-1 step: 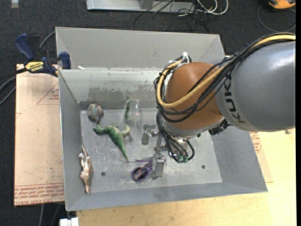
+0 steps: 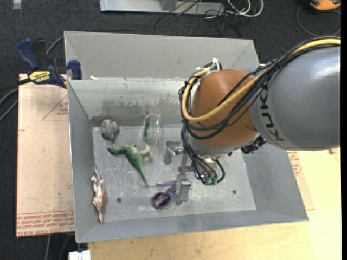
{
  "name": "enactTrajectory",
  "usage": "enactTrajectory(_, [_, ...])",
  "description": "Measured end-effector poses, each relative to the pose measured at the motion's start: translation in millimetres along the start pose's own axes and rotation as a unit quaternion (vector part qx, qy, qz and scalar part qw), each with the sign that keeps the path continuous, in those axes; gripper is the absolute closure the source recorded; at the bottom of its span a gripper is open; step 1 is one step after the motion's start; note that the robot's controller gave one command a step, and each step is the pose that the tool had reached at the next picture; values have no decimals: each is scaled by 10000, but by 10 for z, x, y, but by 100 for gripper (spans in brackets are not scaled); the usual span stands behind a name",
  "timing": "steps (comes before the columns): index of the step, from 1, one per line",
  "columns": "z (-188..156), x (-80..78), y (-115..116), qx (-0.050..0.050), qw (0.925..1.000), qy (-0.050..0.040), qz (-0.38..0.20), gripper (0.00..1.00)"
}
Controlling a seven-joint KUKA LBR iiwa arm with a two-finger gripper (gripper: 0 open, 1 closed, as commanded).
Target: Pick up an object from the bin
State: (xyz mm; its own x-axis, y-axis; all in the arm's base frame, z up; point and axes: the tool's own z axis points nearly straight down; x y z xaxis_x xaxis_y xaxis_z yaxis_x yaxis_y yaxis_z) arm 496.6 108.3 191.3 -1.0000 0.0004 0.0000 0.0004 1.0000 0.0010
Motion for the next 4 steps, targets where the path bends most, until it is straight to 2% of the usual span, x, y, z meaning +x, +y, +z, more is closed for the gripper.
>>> enactTrajectory(1, [1031,34,-364,9,9997,69,251,0])
enactTrajectory(2, [1039,62,-391,-7,9874,-5,-1582,100])
enactTrajectory(3, [1039,62,-391,-8,9874,-5,-1581,100])
enactTrajectory(4, [-200,19,-216,-14,9840,-16,-1780,100])
